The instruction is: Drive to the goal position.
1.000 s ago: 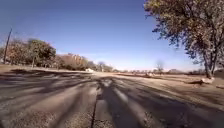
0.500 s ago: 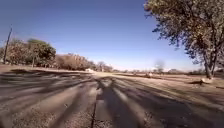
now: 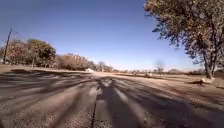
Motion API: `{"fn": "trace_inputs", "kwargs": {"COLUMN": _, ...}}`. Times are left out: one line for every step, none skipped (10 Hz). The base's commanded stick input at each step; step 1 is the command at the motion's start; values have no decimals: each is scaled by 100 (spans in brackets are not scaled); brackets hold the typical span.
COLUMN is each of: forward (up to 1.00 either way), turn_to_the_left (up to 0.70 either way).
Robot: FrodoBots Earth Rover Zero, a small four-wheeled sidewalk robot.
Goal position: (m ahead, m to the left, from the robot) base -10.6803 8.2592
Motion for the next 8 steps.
{"fn": "trace_inputs", "kwargs": {"forward": 50, "turn_to_the_left": 50}}
{"fn": "trace_inputs", "kwargs": {"forward": 50, "turn_to_the_left": 50}}
{"fn": "trace_inputs", "kwargs": {"forward": 50, "turn_to_the_left": 50}}
{"fn": "trace_inputs", "kwargs": {"forward": 50, "turn_to_the_left": 50}}
{"fn": "trace_inputs", "kwargs": {"forward": 50, "turn_to_the_left": 50}}
{"fn": "trace_inputs", "kwargs": {"forward": 50, "turn_to_the_left": 50}}
{"fn": "trace_inputs", "kwargs": {"forward": 50, "turn_to_the_left": 50}}
{"fn": "trace_inputs", "kwargs": {"forward": 50, "turn_to_the_left": 50}}
